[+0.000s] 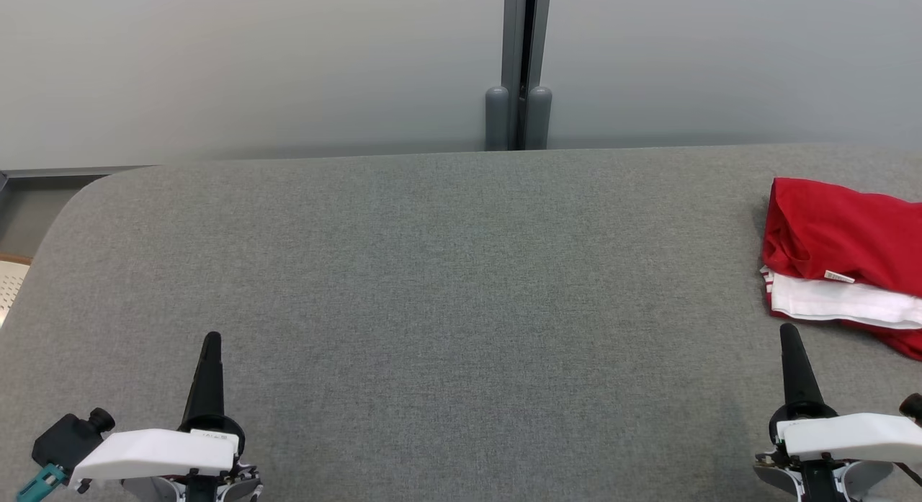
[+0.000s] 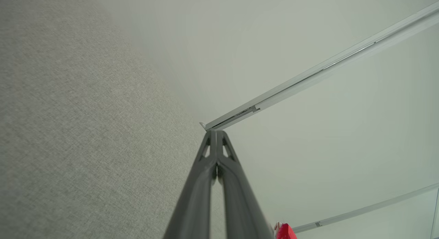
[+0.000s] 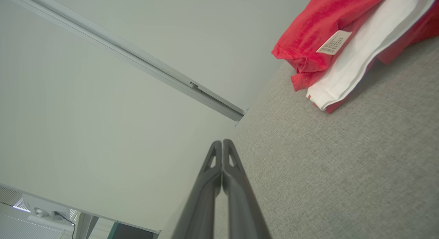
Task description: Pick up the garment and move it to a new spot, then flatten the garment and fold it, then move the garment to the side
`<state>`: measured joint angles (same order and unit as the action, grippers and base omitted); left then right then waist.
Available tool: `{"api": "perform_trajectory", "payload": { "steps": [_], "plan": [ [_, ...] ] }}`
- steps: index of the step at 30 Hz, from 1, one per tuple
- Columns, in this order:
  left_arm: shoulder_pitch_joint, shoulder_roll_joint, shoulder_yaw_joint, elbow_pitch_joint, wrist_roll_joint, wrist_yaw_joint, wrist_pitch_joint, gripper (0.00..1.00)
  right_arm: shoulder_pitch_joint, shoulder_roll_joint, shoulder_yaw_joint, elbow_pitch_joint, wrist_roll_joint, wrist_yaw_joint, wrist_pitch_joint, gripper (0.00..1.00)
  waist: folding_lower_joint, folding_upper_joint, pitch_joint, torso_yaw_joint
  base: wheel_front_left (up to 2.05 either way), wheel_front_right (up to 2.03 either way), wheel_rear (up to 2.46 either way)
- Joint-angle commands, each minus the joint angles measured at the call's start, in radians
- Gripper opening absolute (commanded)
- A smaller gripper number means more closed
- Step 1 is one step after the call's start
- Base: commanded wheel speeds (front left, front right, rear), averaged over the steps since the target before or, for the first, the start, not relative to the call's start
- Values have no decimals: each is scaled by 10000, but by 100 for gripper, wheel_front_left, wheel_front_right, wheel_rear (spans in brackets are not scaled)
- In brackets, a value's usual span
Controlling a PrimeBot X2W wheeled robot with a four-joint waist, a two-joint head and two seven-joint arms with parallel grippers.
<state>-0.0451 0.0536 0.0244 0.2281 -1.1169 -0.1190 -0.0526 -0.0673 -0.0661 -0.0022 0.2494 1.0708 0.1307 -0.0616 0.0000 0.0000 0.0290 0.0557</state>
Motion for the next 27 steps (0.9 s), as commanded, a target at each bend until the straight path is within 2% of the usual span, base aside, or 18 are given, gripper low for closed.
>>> {"api": "perform_trajectory", "payload": {
  "steps": [1, 27],
  "plan": [
    [-246, 90, 89, -75, -305, -50, 82, 0, -214, -83, -75, -112, 345, 0, 83, 0, 0, 0, -8, -16, 0, 0, 0],
    [-454, 99, 398, 28, -2421, -95, 741, 0, -313, -80, -417, -104, 2701, 1, 750, 0, 0, 0, -102, -218, 0, 0, 0]
  ]
}}
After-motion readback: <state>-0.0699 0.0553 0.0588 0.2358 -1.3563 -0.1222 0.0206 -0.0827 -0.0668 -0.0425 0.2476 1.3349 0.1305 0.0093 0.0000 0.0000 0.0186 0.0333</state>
